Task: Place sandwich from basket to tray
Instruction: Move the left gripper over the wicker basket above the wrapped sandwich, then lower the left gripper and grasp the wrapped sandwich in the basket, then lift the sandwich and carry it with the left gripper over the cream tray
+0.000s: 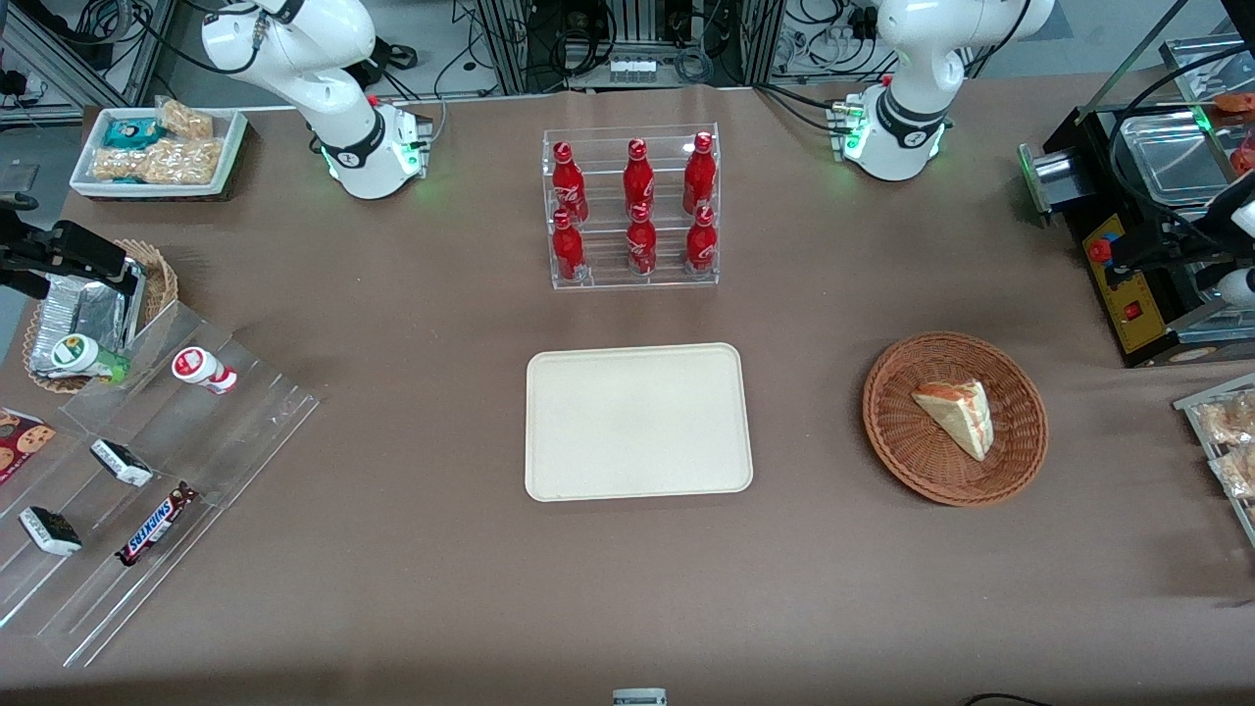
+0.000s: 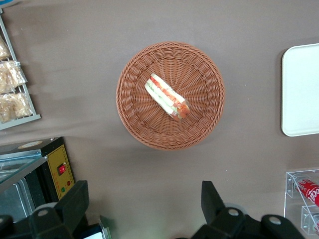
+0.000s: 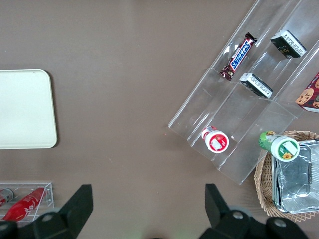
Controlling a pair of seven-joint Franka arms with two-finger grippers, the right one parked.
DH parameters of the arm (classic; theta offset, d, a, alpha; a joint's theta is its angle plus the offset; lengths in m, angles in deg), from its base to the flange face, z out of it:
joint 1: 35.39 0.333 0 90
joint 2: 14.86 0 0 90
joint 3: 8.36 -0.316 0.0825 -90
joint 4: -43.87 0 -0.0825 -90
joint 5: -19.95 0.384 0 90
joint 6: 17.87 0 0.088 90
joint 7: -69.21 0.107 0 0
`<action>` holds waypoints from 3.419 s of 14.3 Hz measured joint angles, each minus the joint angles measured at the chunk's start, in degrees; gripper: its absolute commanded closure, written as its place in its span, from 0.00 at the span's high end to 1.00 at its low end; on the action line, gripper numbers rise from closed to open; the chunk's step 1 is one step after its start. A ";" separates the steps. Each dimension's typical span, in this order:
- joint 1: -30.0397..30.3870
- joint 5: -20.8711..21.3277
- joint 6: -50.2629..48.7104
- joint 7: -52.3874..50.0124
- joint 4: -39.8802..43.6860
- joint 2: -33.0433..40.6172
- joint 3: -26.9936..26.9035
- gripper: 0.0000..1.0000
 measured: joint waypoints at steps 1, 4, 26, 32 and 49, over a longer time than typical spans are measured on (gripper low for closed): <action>0.00 0.00 0.00 0.00 -0.01 0.00 0.00 1.00; 0.00 0.00 -0.07 0.00 -0.03 0.00 0.00 1.00; -1.12 0.10 32.17 -20.30 -28.08 -8.07 0.36 1.00; -4.02 0.11 40.83 -49.46 -28.71 -13.69 0.62 1.00; -12.80 -0.29 33.03 -61.51 -14.02 -19.05 1.96 0.01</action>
